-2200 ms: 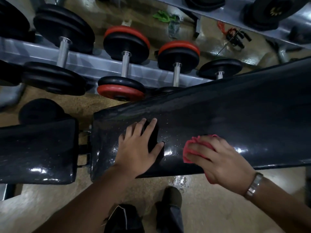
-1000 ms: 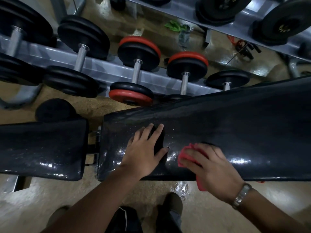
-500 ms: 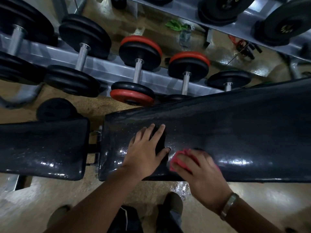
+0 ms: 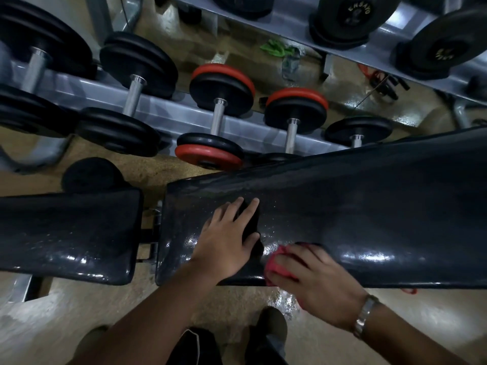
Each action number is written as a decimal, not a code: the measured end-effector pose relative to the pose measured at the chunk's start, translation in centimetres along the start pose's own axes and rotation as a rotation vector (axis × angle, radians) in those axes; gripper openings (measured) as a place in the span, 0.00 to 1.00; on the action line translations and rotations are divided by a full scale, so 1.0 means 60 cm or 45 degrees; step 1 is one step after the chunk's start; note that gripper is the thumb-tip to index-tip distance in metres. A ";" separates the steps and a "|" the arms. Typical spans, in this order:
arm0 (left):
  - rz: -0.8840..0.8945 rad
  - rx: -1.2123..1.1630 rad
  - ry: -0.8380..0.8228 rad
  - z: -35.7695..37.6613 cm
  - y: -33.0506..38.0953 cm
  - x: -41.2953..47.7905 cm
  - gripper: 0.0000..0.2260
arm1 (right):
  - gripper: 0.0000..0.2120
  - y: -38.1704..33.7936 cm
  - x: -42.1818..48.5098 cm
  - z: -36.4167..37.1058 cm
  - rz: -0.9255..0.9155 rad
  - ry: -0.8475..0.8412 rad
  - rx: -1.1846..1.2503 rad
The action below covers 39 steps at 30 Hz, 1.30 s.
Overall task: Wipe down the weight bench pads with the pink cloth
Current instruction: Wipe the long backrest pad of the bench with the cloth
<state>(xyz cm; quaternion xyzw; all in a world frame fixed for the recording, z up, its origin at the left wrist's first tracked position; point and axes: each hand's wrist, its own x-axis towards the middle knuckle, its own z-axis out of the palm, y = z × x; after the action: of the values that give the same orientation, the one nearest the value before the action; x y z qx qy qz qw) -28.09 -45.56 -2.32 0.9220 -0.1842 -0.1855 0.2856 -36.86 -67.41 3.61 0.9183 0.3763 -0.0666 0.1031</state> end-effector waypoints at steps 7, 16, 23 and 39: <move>0.016 -0.054 -0.030 -0.006 -0.006 -0.001 0.33 | 0.28 -0.022 0.038 -0.004 0.443 0.081 0.102; 0.061 -0.063 -0.045 -0.015 -0.013 -0.001 0.35 | 0.33 0.022 0.032 -0.011 0.366 0.059 0.018; 0.145 0.090 -0.146 -0.041 -0.022 0.008 0.37 | 0.33 0.002 0.040 -0.010 0.527 0.162 0.081; 0.117 0.067 -0.045 -0.037 -0.057 0.008 0.40 | 0.23 -0.028 0.044 0.023 0.001 0.191 0.042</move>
<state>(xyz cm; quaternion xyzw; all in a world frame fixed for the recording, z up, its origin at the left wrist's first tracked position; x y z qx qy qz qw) -25.90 -42.13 -2.73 0.9164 -0.2361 -0.1834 0.2662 -36.25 -64.80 1.50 0.9225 0.3814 -0.0038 0.0596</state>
